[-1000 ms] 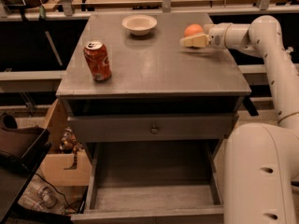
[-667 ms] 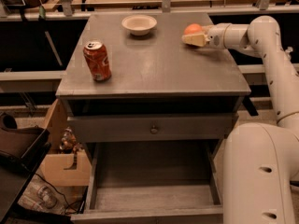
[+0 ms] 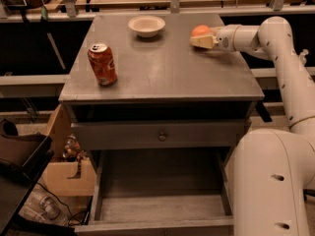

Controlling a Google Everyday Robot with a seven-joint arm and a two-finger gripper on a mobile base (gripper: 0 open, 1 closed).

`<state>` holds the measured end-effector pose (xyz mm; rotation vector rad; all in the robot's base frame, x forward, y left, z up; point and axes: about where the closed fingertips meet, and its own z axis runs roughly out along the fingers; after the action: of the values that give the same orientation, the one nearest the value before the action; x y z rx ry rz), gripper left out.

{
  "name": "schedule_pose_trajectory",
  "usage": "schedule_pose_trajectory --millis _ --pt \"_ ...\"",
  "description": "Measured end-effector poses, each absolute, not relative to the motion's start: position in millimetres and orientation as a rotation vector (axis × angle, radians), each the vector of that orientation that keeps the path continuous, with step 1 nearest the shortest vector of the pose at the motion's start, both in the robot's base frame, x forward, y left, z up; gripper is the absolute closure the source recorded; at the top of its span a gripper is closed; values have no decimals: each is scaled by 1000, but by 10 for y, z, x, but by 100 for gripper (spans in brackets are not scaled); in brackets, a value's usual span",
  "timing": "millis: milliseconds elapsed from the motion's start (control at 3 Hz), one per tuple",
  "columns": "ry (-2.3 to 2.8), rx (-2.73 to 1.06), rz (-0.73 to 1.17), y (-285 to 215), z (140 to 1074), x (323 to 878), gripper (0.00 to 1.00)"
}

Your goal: Move orange near coke can

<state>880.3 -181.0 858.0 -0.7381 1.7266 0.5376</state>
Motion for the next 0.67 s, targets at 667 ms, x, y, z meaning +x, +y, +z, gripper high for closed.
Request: schedule_pose_trajectory --millis 667 --pt "1701 -830 519 -1510 8850 8708 100"
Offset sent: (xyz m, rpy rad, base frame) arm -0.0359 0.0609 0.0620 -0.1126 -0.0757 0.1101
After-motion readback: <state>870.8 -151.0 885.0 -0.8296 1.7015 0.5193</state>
